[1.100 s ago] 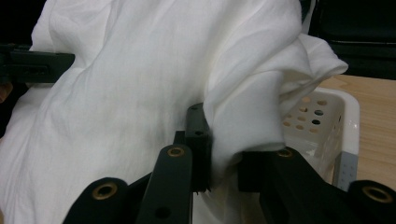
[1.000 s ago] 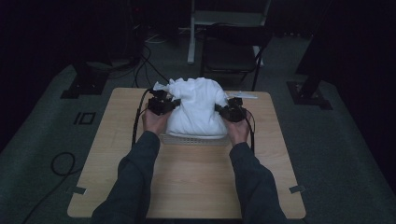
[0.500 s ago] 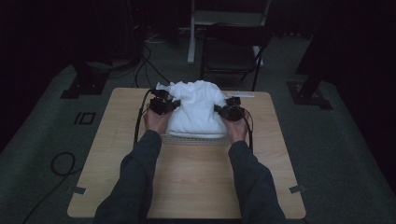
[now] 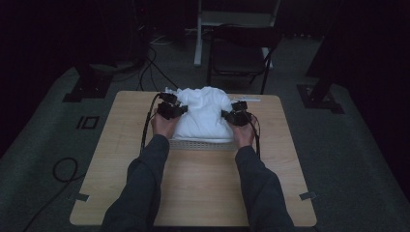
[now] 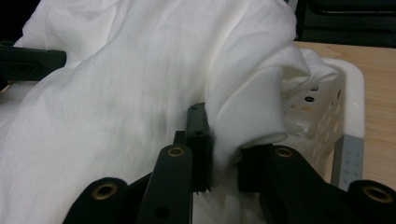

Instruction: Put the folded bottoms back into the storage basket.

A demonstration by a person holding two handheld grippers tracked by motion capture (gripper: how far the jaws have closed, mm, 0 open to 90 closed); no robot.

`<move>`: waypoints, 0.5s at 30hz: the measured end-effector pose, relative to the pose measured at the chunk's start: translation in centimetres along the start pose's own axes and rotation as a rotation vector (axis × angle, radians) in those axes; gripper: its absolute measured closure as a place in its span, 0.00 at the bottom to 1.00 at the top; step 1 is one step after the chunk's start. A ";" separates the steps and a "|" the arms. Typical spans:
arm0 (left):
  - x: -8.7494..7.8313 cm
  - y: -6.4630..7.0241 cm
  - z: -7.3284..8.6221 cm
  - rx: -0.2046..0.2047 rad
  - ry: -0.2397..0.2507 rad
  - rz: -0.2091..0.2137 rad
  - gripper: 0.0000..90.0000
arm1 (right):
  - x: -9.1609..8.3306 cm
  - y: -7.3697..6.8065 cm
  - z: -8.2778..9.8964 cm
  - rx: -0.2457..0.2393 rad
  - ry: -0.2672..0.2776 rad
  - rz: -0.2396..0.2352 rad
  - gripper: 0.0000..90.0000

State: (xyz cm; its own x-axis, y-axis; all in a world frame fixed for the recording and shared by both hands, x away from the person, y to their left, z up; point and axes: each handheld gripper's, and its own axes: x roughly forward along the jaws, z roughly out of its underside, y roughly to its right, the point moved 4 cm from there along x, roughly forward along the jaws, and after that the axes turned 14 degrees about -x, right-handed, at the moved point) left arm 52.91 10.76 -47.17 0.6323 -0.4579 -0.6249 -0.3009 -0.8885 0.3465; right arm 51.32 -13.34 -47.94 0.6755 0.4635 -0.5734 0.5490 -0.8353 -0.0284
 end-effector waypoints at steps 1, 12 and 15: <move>0.1 0.0 0.0 0.001 -0.003 -0.002 0.84 | 0.1 0.0 0.1 0.002 -0.004 0.001 0.87; 0.8 -0.1 0.6 -0.014 -0.032 -0.020 0.83 | 0.7 0.2 0.9 0.021 -0.063 0.000 0.87; 1.0 -0.2 0.8 -0.015 -0.041 -0.029 0.81 | 0.9 0.3 1.2 0.029 -0.088 0.001 0.87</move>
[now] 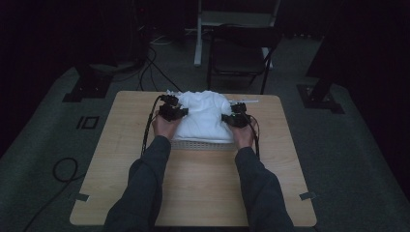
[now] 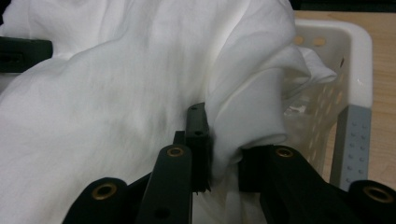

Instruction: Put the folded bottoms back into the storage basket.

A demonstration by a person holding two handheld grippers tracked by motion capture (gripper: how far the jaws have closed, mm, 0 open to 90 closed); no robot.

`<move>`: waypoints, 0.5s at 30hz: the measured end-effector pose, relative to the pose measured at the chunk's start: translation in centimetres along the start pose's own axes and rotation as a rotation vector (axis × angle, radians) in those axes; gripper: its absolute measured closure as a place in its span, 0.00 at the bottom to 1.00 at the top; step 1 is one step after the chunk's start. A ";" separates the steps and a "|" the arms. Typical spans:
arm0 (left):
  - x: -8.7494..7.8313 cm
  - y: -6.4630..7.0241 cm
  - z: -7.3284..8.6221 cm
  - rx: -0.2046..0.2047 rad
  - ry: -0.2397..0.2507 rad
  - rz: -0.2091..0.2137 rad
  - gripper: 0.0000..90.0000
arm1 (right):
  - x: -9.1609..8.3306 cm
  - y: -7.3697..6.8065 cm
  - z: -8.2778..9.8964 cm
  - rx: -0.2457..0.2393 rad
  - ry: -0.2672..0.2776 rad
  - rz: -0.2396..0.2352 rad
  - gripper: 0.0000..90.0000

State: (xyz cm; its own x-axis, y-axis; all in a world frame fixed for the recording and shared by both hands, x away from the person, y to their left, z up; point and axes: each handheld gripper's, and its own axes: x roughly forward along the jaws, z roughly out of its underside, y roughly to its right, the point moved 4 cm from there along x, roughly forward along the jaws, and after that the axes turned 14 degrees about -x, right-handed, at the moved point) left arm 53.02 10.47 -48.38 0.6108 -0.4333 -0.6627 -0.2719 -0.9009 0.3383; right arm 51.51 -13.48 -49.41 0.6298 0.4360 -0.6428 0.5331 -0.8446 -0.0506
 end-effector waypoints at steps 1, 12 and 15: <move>0.0 -0.1 0.1 -0.002 -0.003 -0.002 0.79 | 0.1 0.0 0.1 0.000 -0.006 0.000 0.87; -0.9 -0.4 0.5 0.026 0.041 -0.052 0.62 | -0.6 0.4 0.5 0.011 -0.049 0.055 0.61; -1.6 -0.9 0.5 0.010 0.058 -0.051 0.60 | -1.2 0.4 0.3 0.001 -0.032 0.066 0.58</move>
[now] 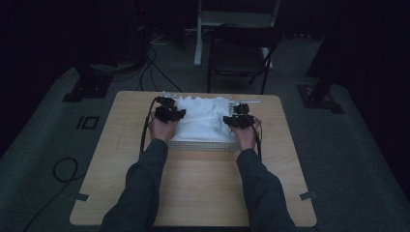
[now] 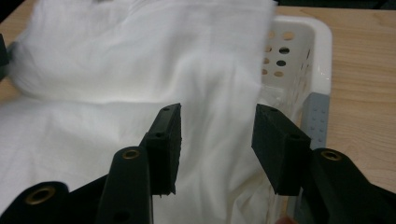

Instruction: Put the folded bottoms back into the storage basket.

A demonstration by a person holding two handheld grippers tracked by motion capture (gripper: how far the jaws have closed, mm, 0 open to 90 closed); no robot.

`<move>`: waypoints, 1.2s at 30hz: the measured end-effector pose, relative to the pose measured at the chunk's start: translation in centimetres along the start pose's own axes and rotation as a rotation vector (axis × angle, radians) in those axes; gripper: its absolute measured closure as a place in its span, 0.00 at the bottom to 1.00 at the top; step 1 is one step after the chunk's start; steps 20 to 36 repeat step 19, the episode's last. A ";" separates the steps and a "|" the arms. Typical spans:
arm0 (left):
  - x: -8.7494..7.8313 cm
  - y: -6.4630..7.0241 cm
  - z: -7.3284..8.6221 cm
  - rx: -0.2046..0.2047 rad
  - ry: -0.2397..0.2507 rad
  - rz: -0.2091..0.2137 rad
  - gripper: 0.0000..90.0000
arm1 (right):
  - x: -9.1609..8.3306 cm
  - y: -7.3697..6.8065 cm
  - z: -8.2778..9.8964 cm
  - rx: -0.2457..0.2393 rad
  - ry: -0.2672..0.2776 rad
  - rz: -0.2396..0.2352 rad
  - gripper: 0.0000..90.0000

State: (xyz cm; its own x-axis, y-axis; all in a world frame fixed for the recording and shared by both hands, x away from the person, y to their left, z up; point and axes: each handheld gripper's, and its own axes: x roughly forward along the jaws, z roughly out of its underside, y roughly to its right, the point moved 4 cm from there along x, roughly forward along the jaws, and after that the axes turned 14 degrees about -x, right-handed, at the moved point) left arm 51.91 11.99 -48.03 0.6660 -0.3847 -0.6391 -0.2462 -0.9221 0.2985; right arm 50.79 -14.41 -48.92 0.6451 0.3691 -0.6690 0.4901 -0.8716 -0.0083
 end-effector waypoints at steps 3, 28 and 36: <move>-0.4 -0.4 0.1 0.020 -0.007 -0.018 0.60 | -0.4 0.2 0.1 -0.004 0.009 0.002 0.57; -5.3 -2.9 2.7 0.042 0.096 -0.023 0.56 | -4.7 2.1 4.6 -0.004 0.081 0.063 0.49; -5.3 -2.9 2.7 0.042 0.096 -0.023 0.56 | -4.7 2.1 4.6 -0.004 0.081 0.063 0.49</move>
